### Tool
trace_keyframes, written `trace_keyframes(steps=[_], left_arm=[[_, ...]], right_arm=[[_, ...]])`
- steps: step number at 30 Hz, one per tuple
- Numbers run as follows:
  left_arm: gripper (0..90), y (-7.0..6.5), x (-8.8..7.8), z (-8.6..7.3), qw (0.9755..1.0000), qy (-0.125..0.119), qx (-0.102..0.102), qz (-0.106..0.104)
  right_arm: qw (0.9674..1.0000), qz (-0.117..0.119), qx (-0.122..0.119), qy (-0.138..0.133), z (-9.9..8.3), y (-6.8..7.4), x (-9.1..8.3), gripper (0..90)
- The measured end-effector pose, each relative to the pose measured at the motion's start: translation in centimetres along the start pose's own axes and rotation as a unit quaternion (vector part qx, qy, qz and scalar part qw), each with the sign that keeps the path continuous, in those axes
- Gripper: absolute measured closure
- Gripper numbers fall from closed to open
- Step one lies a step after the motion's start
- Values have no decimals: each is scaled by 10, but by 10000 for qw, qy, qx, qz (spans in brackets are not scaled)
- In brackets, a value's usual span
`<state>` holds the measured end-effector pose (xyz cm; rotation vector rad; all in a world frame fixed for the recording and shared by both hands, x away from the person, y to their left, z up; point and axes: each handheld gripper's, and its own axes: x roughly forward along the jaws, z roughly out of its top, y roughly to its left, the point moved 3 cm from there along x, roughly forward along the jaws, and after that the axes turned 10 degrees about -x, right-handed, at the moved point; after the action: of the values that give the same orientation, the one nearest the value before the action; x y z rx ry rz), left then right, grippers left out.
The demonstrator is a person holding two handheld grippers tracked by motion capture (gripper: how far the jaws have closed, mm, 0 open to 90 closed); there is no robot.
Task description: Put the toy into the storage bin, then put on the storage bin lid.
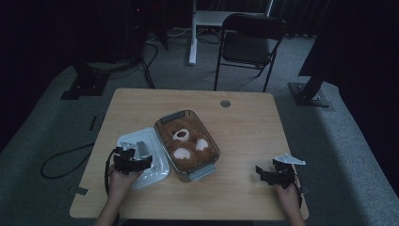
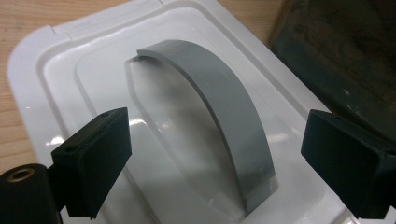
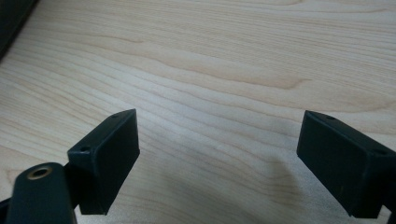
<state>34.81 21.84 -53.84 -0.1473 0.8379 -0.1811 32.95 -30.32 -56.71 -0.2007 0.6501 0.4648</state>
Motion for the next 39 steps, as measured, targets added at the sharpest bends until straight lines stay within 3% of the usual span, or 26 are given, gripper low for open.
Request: trace_keyframes(steps=[16, 27, 32, 35, 39], left_arm=[[95, 2, 10, 0, 9998, 24, -204, -62], [103, -4, 15, 3, 9997, -12, -260, 13], [196, -2, 19, 3, 9991, -68, -345, 233], [284, 1, 19, 3, 9985, -171, -470, 243], [495, 1, 17, 3, 9984, -217, -529, -23]], right_arm=[[10000, 75, -53, 18, 5, 3, 4, 123], [9992, 206, -326, 35, 23, 18, 16, 123], [9989, 259, -391, 19, 28, 22, 18, 123], [9988, 288, -405, 11, 30, 24, 19, 123], [9984, 335, -456, -1, 35, 28, 21, 125]])
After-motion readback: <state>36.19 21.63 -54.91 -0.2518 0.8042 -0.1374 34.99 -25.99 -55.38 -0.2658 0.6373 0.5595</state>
